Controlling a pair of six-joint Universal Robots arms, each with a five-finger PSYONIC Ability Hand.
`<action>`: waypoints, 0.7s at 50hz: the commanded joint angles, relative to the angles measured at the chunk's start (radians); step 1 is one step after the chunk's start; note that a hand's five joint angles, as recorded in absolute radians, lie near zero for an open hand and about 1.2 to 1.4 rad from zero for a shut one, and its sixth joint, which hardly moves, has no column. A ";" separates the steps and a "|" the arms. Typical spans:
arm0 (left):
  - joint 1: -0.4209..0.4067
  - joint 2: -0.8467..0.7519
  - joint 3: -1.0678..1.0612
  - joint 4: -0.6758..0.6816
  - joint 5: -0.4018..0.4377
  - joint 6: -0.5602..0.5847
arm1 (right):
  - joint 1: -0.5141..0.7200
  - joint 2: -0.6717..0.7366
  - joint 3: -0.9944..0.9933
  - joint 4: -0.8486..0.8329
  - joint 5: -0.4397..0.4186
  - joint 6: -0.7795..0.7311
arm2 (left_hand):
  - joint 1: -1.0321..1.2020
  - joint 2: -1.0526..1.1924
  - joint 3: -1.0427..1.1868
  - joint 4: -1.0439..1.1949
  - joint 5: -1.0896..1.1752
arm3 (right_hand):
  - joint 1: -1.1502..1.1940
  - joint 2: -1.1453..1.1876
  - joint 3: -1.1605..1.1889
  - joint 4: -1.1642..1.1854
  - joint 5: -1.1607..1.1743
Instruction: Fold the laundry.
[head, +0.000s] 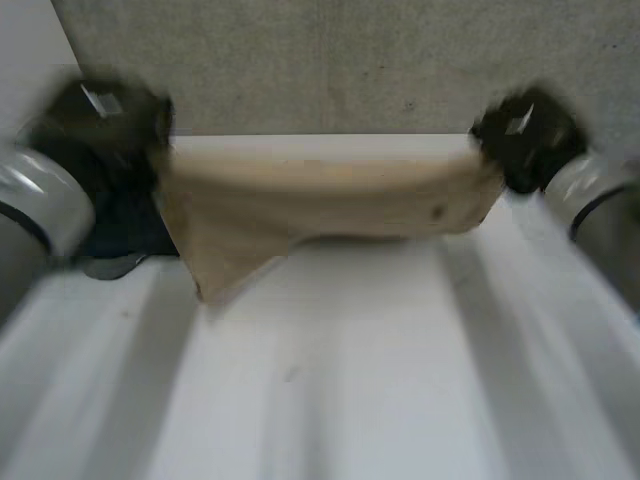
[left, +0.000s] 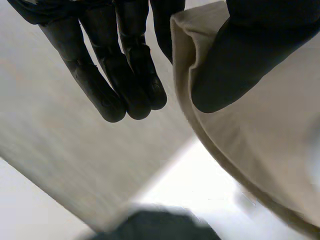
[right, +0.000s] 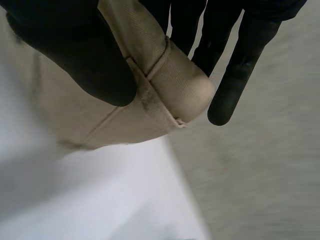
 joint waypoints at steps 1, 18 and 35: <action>0.035 0.142 0.188 0.101 0.007 -0.035 | -0.035 -0.118 -0.196 -0.003 -0.009 0.183 | 0.248 0.198 0.207 0.198 0.210 | 0.286 0.227 0.210 0.199 0.202; 0.004 -0.476 0.415 -0.043 -0.001 -0.027 | 0.055 0.356 -0.270 0.054 0.016 0.105 | 0.248 0.198 0.207 0.198 0.210 | 0.286 0.227 0.210 0.199 0.202; 0.093 -0.248 0.879 0.513 0.037 -0.282 | 0.045 0.210 -0.605 -0.676 0.134 0.375 | 0.248 0.198 0.207 0.198 0.210 | 0.286 0.227 0.210 0.199 0.202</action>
